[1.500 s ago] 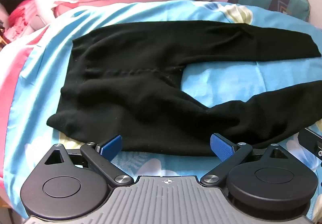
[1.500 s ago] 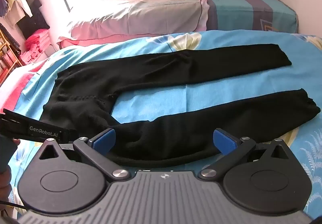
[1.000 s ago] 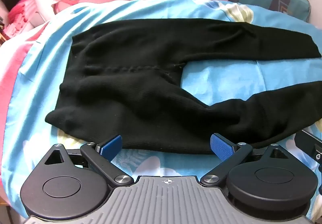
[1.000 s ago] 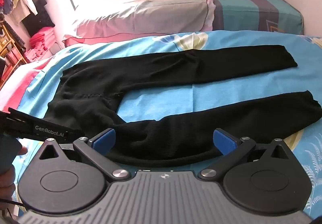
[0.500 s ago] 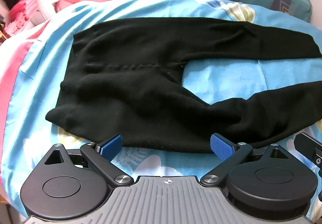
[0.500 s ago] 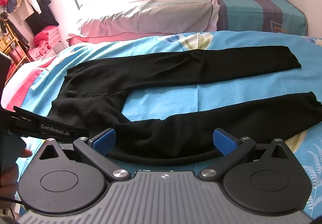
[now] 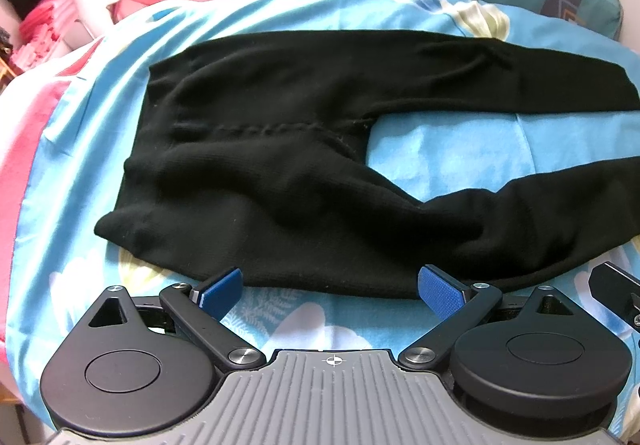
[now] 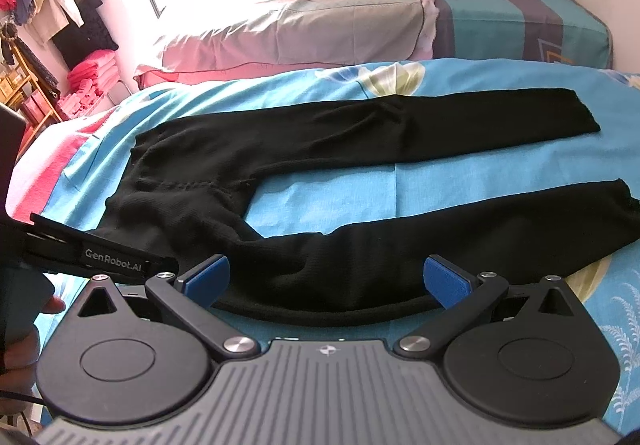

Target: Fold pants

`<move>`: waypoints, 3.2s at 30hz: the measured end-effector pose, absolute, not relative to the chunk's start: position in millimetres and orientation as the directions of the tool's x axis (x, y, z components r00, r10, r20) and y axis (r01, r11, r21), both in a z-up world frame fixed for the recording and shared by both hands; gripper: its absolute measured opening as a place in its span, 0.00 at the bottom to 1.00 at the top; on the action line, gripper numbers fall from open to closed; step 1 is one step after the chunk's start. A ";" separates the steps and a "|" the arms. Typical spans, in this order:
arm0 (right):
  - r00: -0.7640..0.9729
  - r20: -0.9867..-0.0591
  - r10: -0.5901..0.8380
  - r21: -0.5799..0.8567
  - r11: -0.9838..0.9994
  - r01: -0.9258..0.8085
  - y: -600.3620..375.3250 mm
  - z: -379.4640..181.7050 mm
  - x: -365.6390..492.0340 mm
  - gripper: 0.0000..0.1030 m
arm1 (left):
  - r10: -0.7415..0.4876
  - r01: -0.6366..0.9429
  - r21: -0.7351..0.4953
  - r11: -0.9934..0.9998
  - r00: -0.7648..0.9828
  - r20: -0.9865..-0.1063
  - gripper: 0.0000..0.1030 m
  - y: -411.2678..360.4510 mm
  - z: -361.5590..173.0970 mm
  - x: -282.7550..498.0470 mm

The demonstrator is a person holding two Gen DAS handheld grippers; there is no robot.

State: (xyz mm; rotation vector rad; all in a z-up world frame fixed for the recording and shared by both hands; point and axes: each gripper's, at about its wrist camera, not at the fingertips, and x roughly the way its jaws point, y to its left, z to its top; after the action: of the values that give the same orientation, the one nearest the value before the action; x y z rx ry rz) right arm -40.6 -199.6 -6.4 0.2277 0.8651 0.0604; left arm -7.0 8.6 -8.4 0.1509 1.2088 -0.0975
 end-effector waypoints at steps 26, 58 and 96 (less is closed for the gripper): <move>0.628 -0.771 0.103 0.198 0.977 0.083 -199.3 -9.0 -42.2 1.00 | 0.024 0.155 0.084 0.984 0.352 -0.936 1.00 8.2 -8.2 -8.1; 0.609 -0.783 0.126 0.216 0.974 0.075 -200.0 -17.0 -35.0 1.00 | 0.054 0.151 0.107 0.983 0.322 -0.945 1.00 8.3 -20.2 0.3; 0.570 -0.764 -0.303 0.301 0.615 0.729 -439.5 -118.5 -8.5 0.80 | 0.184 -0.159 0.148 0.976 0.243 -0.952 1.00 124.9 -109.0 78.1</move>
State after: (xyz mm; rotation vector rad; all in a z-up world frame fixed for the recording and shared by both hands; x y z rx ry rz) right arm -8.5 -439.5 -118.5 0.6576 0.7295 -0.6592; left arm 78.1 124.9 -109.0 0.0222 1.3047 0.2344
